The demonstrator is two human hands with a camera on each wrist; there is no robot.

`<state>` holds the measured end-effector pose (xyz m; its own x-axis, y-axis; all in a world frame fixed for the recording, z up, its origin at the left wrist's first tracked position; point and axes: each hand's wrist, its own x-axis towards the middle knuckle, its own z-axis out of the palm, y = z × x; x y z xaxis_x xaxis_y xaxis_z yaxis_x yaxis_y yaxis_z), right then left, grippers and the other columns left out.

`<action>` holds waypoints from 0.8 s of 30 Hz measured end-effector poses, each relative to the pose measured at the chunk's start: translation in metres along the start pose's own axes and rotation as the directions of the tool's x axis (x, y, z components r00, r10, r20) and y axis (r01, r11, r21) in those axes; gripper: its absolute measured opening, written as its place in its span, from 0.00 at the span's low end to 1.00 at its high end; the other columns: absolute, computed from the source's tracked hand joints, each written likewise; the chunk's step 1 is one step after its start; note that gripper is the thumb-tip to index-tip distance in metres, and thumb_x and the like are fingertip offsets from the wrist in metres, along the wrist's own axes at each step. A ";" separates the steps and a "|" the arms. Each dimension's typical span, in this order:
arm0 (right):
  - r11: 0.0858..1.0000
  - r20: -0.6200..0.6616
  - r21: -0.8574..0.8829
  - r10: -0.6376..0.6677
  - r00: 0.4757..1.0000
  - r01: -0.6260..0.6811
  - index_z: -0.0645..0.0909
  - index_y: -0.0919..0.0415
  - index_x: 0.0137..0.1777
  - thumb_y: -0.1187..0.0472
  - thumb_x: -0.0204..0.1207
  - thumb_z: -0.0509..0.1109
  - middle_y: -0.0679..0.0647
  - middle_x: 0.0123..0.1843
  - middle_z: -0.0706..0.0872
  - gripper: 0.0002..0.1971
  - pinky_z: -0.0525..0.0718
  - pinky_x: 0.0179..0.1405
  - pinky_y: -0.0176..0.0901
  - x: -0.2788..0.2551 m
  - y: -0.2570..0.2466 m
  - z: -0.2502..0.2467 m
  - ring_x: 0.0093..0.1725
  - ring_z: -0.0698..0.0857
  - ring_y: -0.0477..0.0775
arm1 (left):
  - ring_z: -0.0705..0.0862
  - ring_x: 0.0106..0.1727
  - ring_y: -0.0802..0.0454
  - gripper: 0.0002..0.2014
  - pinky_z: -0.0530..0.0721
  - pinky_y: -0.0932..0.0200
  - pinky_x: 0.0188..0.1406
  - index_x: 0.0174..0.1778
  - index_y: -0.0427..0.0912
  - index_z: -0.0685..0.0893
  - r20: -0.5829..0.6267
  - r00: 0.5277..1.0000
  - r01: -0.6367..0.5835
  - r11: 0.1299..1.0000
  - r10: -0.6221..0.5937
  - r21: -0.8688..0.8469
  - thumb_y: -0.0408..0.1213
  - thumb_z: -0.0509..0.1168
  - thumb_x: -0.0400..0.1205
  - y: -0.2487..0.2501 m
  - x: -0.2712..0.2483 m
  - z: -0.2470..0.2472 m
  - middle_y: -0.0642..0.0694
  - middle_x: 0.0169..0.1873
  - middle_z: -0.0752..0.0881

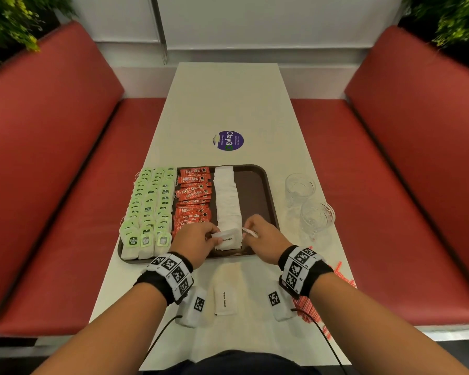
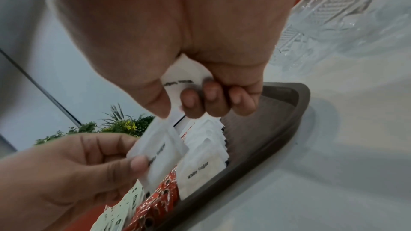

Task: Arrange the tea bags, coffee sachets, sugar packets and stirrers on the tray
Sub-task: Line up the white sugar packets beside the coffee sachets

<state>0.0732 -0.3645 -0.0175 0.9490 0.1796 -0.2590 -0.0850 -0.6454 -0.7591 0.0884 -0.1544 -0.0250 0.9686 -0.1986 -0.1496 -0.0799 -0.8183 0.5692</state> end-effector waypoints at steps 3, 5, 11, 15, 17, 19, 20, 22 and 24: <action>0.995 -0.018 0.084 0.059 0.998 -0.058 0.67 0.56 0.49 0.59 0.85 0.61 0.50 0.34 0.75 0.05 0.71 0.32 0.42 0.000 -0.002 -0.004 0.30 0.73 0.49 | 0.83 0.47 0.54 0.10 0.79 0.59 0.48 0.57 0.53 0.89 0.035 0.999 0.019 0.995 -0.023 0.103 0.48 0.71 0.82 -0.002 0.007 0.007 0.53 0.47 0.89; 0.994 -0.030 0.094 0.064 0.998 -0.061 0.66 0.58 0.46 0.59 0.85 0.58 0.50 0.34 0.73 0.06 0.70 0.32 0.42 0.001 -0.004 -0.007 0.31 0.71 0.48 | 0.84 0.50 0.53 0.11 0.81 0.58 0.52 0.58 0.53 0.89 0.059 0.998 0.006 0.989 -0.015 0.149 0.50 0.71 0.82 0.000 0.011 0.012 0.53 0.50 0.89; 0.996 -0.050 0.078 0.053 0.997 -0.049 0.76 0.58 0.47 0.60 0.83 0.61 0.50 0.39 0.81 0.04 0.76 0.37 0.45 0.009 0.003 -0.008 0.38 0.79 0.51 | 0.83 0.53 0.50 0.12 0.80 0.51 0.58 0.55 0.57 0.86 0.010 1.000 0.007 0.948 -0.011 0.317 0.56 0.70 0.80 0.004 0.018 0.022 0.52 0.46 0.89; 1.000 -0.086 0.022 -0.013 0.996 0.015 0.80 0.49 0.44 0.56 0.82 0.67 0.50 0.45 0.84 0.05 0.80 0.46 0.44 0.015 0.010 -0.007 0.42 0.81 0.48 | 0.77 0.48 0.50 0.14 0.78 0.51 0.55 0.45 0.57 0.77 -0.033 0.999 0.051 0.946 -0.043 0.319 0.57 0.73 0.76 0.007 0.017 0.024 0.52 0.42 0.80; 0.999 -0.110 0.034 -0.031 0.993 0.035 0.84 0.51 0.48 0.55 0.83 0.68 0.53 0.43 0.86 0.04 0.81 0.44 0.41 0.018 0.013 -0.007 0.39 0.81 0.46 | 0.75 0.46 0.50 0.16 0.77 0.51 0.54 0.44 0.57 0.75 -0.049 0.997 0.072 0.939 -0.059 0.336 0.58 0.73 0.75 0.009 0.016 0.025 0.52 0.42 0.78; 0.998 -0.119 0.060 -0.020 0.993 0.027 0.85 0.54 0.50 0.54 0.82 0.70 0.54 0.42 0.88 0.05 0.83 0.44 0.42 0.020 0.015 -0.007 0.39 0.83 0.49 | 0.75 0.48 0.49 0.17 0.77 0.51 0.53 0.45 0.56 0.74 -0.052 0.998 0.062 0.938 -0.046 0.342 0.59 0.74 0.74 0.011 0.017 0.023 0.53 0.41 0.77; 0.998 -0.117 0.069 -0.008 0.993 0.016 0.84 0.54 0.50 0.55 0.82 0.70 0.54 0.43 0.89 0.04 0.85 0.46 0.45 0.022 0.016 -0.007 0.41 0.85 0.51 | 0.76 0.49 0.50 0.17 0.77 0.51 0.53 0.45 0.56 0.75 -0.044 0.999 0.045 0.939 -0.032 0.340 0.59 0.74 0.74 0.012 0.018 0.022 0.54 0.40 0.78; 0.997 -0.098 0.071 0.009 0.995 -0.002 0.83 0.52 0.51 0.55 0.82 0.70 0.51 0.45 0.89 0.03 0.87 0.49 0.48 0.024 0.018 -0.005 0.45 0.87 0.52 | 0.78 0.51 0.51 0.18 0.77 0.51 0.54 0.48 0.57 0.77 -0.004 1.000 -0.023 0.950 0.025 0.310 0.57 0.77 0.72 0.011 0.022 0.018 0.57 0.43 0.80; 0.998 -0.079 0.064 0.008 0.997 -0.003 0.82 0.50 0.53 0.56 0.82 0.70 0.49 0.46 0.90 0.02 0.87 0.50 0.47 0.025 0.019 -0.004 0.47 0.88 0.50 | 0.79 0.53 0.54 0.23 0.79 0.53 0.57 0.57 0.56 0.80 0.074 0.995 -0.087 0.975 0.073 0.204 0.55 0.79 0.70 0.009 0.025 0.015 0.58 0.49 0.81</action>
<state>0.0968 -0.3747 -0.0361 0.9694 0.1149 -0.2168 -0.1070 -0.5971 -0.7950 0.1089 -0.1744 -0.0357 0.9400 -0.2973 -0.1675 -0.2098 -0.8907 0.4033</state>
